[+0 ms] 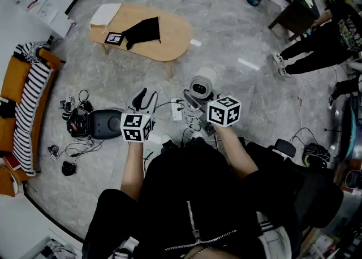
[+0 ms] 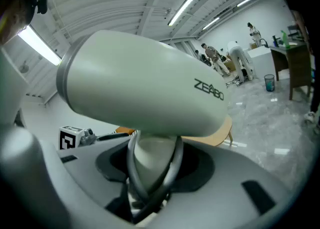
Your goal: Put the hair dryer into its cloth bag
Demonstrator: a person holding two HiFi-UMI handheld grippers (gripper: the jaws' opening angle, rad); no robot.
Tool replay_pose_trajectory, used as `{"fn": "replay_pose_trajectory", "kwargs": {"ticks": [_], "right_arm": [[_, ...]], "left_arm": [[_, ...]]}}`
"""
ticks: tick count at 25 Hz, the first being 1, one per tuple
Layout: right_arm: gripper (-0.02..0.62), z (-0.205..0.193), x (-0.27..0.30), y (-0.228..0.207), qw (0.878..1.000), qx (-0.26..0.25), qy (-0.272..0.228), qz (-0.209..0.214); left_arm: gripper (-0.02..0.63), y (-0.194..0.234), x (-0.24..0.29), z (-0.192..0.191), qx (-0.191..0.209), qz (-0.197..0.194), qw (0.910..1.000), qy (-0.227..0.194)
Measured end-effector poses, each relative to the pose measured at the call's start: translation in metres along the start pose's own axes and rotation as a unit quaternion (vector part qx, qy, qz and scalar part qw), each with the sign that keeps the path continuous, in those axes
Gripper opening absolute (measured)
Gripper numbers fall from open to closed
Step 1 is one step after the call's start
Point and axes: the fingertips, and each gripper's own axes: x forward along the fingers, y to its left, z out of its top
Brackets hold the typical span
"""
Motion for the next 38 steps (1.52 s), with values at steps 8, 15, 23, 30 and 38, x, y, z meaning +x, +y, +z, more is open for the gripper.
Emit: {"fn": "replay_pose_trajectory", "kwargs": {"ticks": [8, 15, 23, 30, 38], "right_arm": [[0.195, -0.007, 0.012, 0.03, 1.0, 0.014, -0.005, 0.016], [0.195, -0.02, 0.024, 0.038, 1.0, 0.009, 0.02, -0.001], [0.195, -0.023, 0.037, 0.053, 0.999, 0.003, 0.031, -0.014], [0.195, -0.034, 0.043, 0.062, 0.999, 0.003, 0.034, -0.028], [0.195, -0.032, 0.043, 0.056, 0.998, 0.02, 0.032, -0.051]], "left_arm": [[0.167, 0.018, -0.019, 0.001, -0.005, -0.004, 0.9999, -0.008], [0.159, 0.029, -0.024, 0.004, -0.008, -0.011, 0.9997, -0.023], [0.014, 0.043, -0.035, 0.005, -0.007, -0.022, 0.999, -0.038], [0.014, 0.048, -0.034, -0.011, -0.006, -0.043, 0.999, -0.014], [0.014, 0.061, -0.033, -0.015, -0.013, -0.052, 0.9986, -0.002]]}}
